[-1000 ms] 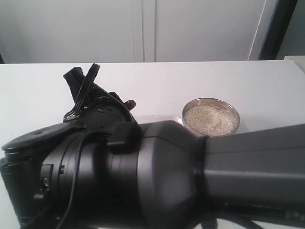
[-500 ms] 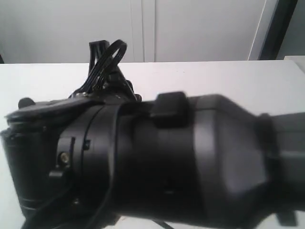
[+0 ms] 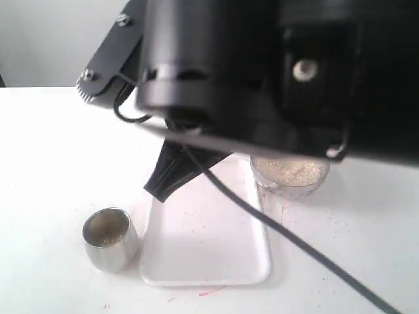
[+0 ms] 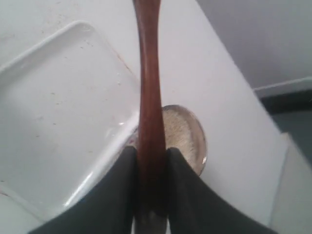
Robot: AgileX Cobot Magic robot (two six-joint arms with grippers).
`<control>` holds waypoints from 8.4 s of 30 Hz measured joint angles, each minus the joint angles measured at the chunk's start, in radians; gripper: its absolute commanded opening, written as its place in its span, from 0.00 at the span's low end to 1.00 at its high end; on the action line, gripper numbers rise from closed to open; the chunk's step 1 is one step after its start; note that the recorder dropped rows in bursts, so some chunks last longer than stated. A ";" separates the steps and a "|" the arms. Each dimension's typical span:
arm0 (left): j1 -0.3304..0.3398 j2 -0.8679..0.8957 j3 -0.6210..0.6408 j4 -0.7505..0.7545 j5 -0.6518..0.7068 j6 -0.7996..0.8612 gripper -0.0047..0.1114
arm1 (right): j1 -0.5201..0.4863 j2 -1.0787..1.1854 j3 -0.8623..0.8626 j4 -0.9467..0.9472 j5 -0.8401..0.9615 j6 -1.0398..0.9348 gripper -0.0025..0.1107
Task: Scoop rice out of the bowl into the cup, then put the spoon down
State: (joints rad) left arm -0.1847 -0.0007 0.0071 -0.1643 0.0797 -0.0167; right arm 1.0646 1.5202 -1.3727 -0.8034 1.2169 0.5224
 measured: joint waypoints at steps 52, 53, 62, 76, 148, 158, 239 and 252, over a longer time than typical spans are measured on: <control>0.000 0.000 0.000 0.000 0.000 0.000 0.16 | -0.275 0.434 0.130 0.426 -0.406 0.494 0.02; 0.000 0.000 0.000 0.000 0.000 0.000 0.16 | -0.275 0.434 0.130 0.426 -0.411 0.494 0.02; 0.000 0.000 0.000 0.000 0.000 0.000 0.16 | -0.335 0.441 0.128 0.462 -0.441 0.482 0.02; 0.000 0.000 0.000 0.000 0.000 0.000 0.16 | -0.339 0.441 0.128 0.548 -0.443 0.383 0.02; 0.000 0.000 0.000 0.000 0.000 0.000 0.16 | -0.076 -0.730 0.611 0.544 -0.043 0.234 0.03; 0.000 0.000 0.000 0.000 0.000 0.000 0.16 | -0.076 -0.856 0.645 0.544 -0.045 0.244 0.02; 0.000 0.000 0.000 0.000 0.000 0.000 0.16 | -1.211 -1.509 1.368 0.699 -1.226 -0.380 0.02; 0.000 0.000 0.000 0.000 0.000 0.000 0.16 | -1.211 -1.509 1.368 0.828 -0.918 -0.586 0.02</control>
State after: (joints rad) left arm -0.1847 -0.0007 0.0071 -0.1643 0.0797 -0.0167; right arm -0.1460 0.0117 -0.0045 0.0246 0.2987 -0.0637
